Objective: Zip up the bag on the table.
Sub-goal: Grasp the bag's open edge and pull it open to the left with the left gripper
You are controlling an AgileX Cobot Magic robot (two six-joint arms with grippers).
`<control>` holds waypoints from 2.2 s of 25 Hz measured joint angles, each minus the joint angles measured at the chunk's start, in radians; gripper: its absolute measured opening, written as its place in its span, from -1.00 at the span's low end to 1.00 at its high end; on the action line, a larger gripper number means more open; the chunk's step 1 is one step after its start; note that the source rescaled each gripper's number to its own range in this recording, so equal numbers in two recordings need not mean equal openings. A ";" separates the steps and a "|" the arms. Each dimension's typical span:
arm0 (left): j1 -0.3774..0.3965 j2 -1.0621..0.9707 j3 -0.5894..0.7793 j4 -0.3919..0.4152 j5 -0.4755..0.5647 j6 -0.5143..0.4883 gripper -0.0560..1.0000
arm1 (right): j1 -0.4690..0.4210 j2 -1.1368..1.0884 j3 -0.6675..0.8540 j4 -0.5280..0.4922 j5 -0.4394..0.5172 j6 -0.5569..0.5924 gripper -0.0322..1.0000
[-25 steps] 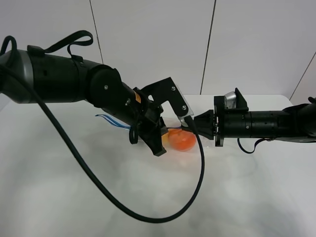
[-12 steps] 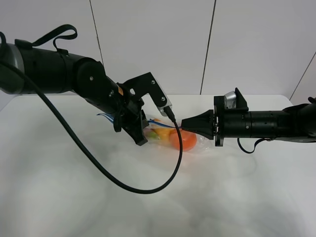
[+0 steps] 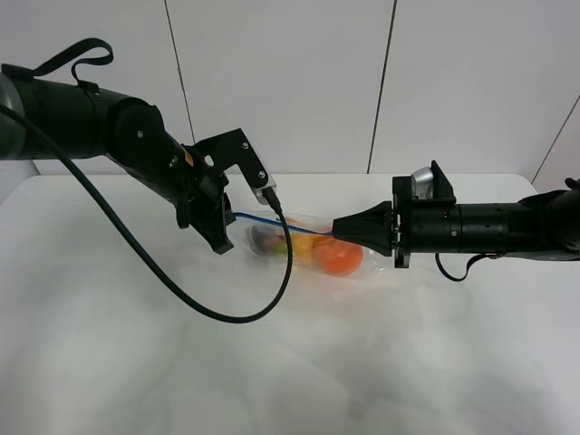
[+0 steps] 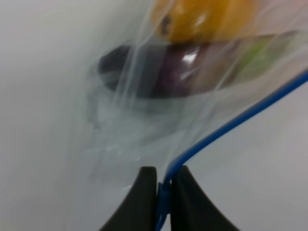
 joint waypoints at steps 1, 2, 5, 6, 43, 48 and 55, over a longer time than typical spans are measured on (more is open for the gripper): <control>0.010 0.000 0.000 0.000 0.001 0.000 -0.89 | 0.000 0.000 0.000 0.000 0.000 0.000 -0.94; 0.019 0.000 0.000 0.000 0.002 0.000 -0.89 | 0.000 0.000 0.000 0.001 0.000 0.000 -0.94; 0.056 0.000 0.000 0.000 0.009 0.000 -0.89 | 0.000 0.000 0.000 0.002 0.000 0.000 -0.94; 0.067 0.000 0.000 0.000 0.011 0.000 -0.89 | 0.000 0.000 0.000 0.002 0.000 0.000 -0.94; 0.150 0.000 0.000 0.088 0.043 -0.042 -0.89 | 0.000 0.000 0.000 -0.010 0.003 0.000 -0.94; 0.150 0.000 0.000 0.086 0.043 -0.087 -0.83 | 0.000 0.000 0.000 -0.012 0.003 0.000 -0.94; 0.165 0.000 0.000 0.116 0.041 -0.189 0.18 | 0.000 0.000 0.000 -0.038 0.001 0.000 -0.94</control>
